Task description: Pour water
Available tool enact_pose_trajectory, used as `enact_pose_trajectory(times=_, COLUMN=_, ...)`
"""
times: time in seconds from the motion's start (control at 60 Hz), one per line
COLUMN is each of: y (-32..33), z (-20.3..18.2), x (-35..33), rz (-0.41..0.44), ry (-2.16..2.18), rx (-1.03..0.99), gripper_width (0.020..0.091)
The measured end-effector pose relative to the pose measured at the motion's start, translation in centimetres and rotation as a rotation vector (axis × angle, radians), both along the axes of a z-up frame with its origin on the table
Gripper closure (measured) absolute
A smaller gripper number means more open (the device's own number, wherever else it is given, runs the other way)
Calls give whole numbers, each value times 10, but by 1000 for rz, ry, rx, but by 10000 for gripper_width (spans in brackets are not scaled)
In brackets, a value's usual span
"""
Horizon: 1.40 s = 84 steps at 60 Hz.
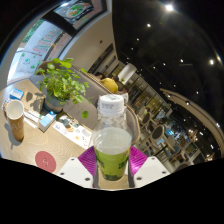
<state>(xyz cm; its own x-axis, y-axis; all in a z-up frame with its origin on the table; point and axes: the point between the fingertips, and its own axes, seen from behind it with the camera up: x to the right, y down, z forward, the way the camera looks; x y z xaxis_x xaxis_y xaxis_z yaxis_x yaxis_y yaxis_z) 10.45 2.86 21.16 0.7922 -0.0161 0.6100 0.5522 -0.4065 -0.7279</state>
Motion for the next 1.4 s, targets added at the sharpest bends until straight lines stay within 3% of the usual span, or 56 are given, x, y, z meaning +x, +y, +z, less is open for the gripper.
enact_pose_trajectory(times=0.233, y=15, z=35, x=-101, rz=135, ry=-605, rx=-34, gripper_width=705)
enact_pose_trajectory(times=0.433, y=29, z=19, x=-164, rz=274, ry=-1060, rx=-106, gripper_width=706)
enact_pose_trajectory(times=0.75, y=39, z=-10, x=-205, rz=381, ry=-1387, rx=-210, gripper_width=705)
enact_pose_trajectory(times=0.95, y=30, z=-8, x=-208, rz=386, ry=-1211, rx=-206, gripper_width=704)
enact_pose_trajectory(times=1.233, y=0, z=22, x=-196, rz=337, ry=-308, rx=-89, gripper_width=700)
enact_pose_trajectory(times=1.4, y=-7, z=7, x=-176, rz=293, ry=167, rx=-76, gripper_width=697)
